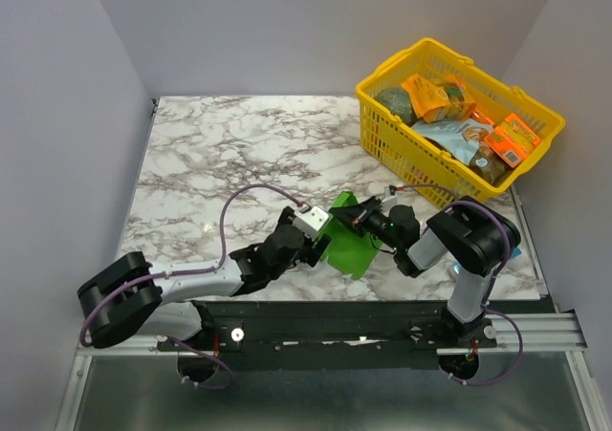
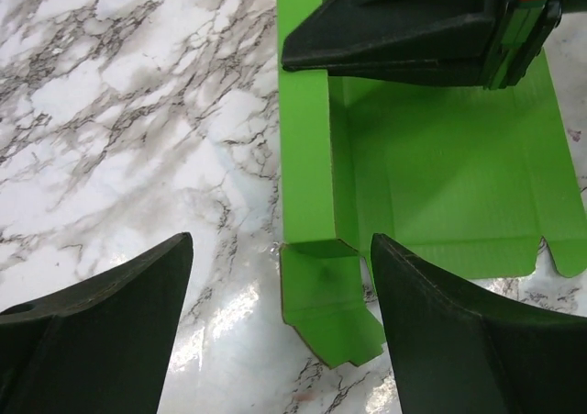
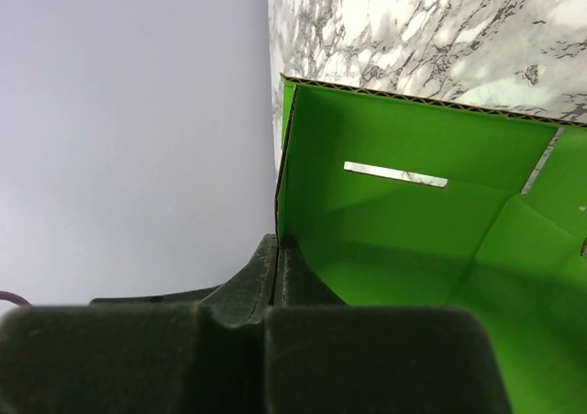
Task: Fold the paper box
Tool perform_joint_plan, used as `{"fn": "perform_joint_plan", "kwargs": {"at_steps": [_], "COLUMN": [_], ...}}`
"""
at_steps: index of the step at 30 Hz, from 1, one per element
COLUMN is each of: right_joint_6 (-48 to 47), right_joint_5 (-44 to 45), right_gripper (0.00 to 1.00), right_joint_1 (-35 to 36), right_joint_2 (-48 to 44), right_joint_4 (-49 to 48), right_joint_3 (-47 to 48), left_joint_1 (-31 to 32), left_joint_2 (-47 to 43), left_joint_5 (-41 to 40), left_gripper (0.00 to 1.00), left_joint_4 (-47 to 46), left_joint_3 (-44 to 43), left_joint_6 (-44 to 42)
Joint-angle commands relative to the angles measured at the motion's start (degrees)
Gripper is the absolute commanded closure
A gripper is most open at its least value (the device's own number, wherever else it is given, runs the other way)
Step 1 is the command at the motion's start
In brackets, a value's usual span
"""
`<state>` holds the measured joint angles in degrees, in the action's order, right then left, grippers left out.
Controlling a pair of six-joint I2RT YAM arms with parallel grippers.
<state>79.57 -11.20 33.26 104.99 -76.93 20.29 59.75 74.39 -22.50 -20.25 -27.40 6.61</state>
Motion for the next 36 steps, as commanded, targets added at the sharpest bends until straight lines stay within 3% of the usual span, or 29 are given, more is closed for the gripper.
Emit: {"fn": "perform_joint_plan", "kwargs": {"at_steps": [1, 8, 11, 16, 21, 26, 36], "right_joint_6": [-0.56, -0.56, -0.73, -0.82, -0.91, -1.08, -1.35], "right_joint_5": [1.44, 1.62, 1.53, 1.45, 1.27, 1.36, 1.71], "right_gripper": [0.99, 0.99, 0.99, 0.99, 0.99, 0.99, 1.0], "right_joint_1": [-0.21, -0.21, -0.21, -0.21, -0.21, -0.21, -0.21], "right_joint_2": [-0.05, -0.57, -0.84, -1.1, -1.02, -1.19, -1.63], "right_joint_4": [-15.18, -14.83, -14.74, -14.66, -14.66, -14.66, -14.74], "right_joint_3": [-1.05, -1.05, -1.22, -1.22, -1.22, -1.31, -1.92], "left_joint_1": [0.28, 0.37, 1.25, 1.6, 1.43, 0.55, 0.37], "left_joint_2": [-8.19, -12.69, -12.86, -20.57, -24.47, -15.52, -1.53], "left_joint_5": [0.6, 7.12, 4.32, -8.76, -12.3, -7.4, -2.64], "left_gripper": [0.09, 0.09, 0.11, 0.1, 0.09, 0.09, 0.11], "left_joint_4": [-0.16, 6.54, 10.05, 11.82, 10.67, 9.53, -2.51], "left_joint_3": [1.21, 4.8, 6.12, 11.65, 15.88, 12.73, 6.39], "left_joint_6": [-1.43, 9.18, 12.01, 24.4, 31.0, 27.86, 22.57]}}
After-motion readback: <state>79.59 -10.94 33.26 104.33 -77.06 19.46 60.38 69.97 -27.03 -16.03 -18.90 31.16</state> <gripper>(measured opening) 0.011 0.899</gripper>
